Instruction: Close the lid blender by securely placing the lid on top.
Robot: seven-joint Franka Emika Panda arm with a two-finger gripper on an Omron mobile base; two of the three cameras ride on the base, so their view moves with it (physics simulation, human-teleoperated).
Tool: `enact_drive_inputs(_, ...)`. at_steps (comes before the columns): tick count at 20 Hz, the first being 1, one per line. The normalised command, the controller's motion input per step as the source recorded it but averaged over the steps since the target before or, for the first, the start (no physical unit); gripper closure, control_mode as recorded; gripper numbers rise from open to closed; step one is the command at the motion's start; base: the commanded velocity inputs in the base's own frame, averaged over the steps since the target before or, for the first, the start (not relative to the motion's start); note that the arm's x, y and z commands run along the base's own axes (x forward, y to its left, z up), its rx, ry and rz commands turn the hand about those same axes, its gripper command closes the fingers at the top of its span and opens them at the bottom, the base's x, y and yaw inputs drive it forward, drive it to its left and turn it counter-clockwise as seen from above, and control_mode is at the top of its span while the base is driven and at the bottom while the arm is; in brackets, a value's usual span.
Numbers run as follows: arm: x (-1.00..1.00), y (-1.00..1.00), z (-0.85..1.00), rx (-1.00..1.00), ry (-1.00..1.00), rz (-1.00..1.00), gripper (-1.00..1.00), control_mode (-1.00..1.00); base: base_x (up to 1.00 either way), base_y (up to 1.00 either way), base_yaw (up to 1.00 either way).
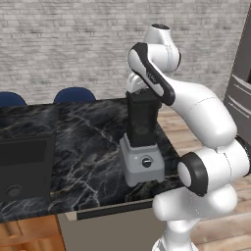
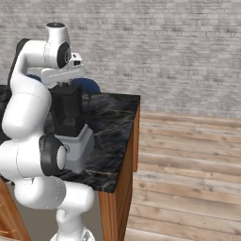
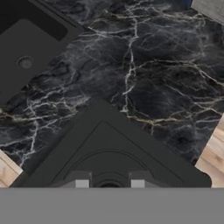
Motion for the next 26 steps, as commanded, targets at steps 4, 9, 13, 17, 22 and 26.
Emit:
enact_drive_inputs(4,0.00,0.04,-0.40,0.00,0.00,0.04,-1.00,-1.00,0.00,0.00,0.00)
enact_drive_inputs(9,0.00,0.00,-0.13,0.00,-0.06,0.03,-1.00,-1.00,0.00,0.00,0.00)
enact_drive_inputs(13,0.00,0.00,0.00,0.00,-0.13,0.01,-1.00,-1.00,0.00,0.00,0.00)
enact_drive_inputs(17,-0.07,0.01,0.00,0.00,-0.15,0.01,-1.00,-1.00,0.00,0.00,0.00)
enact_drive_inputs(22,-0.41,0.00,0.00,0.00,-0.18,0.00,-1.00,-1.00,0.00,0.00,0.00)
enact_drive_inputs(26,-0.71,0.00,0.00,0.01,-0.08,0.00,-1.00,-1.00,0.00,0.00,0.00)
